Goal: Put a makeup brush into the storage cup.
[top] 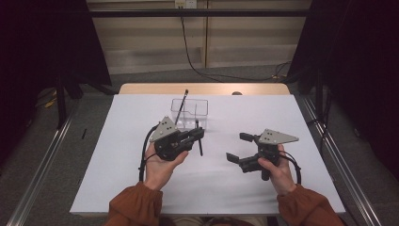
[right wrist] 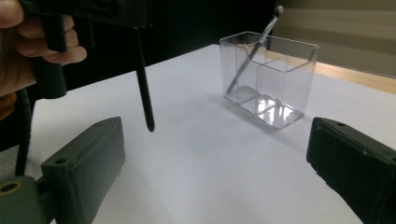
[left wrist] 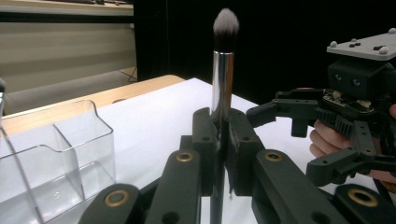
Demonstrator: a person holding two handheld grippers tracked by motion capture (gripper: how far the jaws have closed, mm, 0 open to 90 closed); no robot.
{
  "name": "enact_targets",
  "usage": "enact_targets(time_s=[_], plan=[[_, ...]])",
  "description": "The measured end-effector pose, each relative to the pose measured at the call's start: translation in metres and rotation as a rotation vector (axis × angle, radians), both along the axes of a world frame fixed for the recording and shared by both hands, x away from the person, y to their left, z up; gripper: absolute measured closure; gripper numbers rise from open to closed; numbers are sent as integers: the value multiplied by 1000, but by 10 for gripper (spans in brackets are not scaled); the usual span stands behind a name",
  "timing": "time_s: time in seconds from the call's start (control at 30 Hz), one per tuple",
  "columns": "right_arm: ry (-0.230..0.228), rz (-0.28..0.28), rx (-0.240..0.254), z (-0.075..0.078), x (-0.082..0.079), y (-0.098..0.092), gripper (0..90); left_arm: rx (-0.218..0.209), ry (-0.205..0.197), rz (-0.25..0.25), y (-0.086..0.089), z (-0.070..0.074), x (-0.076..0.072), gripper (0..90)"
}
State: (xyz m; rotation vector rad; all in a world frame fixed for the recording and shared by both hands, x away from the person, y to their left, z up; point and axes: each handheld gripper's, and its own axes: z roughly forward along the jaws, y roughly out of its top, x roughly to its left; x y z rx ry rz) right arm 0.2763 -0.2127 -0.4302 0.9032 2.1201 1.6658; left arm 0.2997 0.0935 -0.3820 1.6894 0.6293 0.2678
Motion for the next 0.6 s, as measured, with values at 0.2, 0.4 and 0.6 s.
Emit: enact_targets(time_s=[0.2, 0.4, 0.6], plan=[[-14, -27, -2, 0, -7, -10, 41, 2, -2, 4, 3, 3, 0, 839], [-51, -78, -13, 1, -14, -24, 51, 2, 2, 26, 13, 5, 1, 839], [-58, -97, -14, 2, -17, -36, 51, 15, 3, 36, 20, 5, 1, 839]])
